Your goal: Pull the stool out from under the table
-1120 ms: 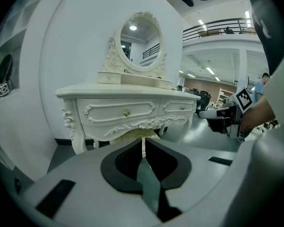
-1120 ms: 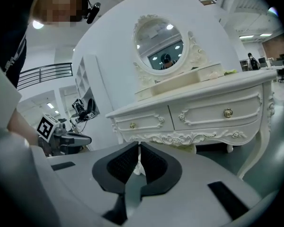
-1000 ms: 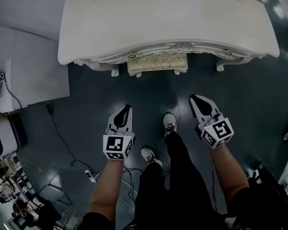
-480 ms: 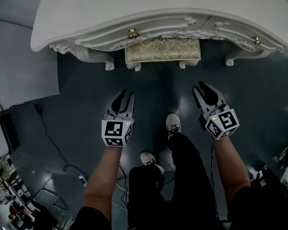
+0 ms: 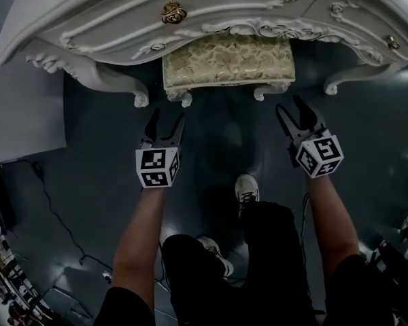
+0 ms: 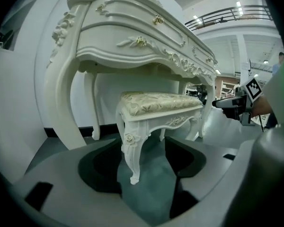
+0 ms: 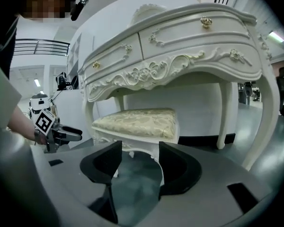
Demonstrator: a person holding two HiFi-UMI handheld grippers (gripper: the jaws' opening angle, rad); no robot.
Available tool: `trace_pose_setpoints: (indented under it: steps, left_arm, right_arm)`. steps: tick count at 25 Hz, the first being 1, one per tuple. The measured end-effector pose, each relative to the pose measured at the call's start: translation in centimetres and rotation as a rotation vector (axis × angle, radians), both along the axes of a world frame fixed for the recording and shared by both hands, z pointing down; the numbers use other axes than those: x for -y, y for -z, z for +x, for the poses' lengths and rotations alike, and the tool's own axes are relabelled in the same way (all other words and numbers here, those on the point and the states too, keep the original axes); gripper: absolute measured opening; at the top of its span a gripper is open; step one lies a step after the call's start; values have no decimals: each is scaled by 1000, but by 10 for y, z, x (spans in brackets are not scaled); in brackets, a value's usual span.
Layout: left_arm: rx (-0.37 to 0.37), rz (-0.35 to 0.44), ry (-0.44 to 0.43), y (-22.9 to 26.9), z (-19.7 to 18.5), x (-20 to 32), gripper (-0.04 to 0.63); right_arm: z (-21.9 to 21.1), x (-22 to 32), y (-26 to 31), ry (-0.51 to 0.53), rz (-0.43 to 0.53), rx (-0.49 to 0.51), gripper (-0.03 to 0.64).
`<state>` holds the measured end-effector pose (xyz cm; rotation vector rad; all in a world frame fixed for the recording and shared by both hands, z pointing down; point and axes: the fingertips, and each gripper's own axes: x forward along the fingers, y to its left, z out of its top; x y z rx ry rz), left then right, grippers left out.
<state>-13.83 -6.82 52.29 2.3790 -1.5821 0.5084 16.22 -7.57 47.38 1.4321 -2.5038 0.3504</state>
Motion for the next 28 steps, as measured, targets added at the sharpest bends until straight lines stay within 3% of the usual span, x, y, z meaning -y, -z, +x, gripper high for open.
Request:
trace_pose_setpoints:
  steps: [12,20,28]
  left_arm:
    - [-8,75,-3,-62,0,57,327]
    - [15,79,-23,-81,14,81,327]
    - [-33,42,6,-87,14,94,320]
  right_arm:
    - [33,51,-83,-71,11,-70,291]
    - [32,80,-102,-28,27,-94,295]
    - [25,88,-109,-18,1,-120,293]
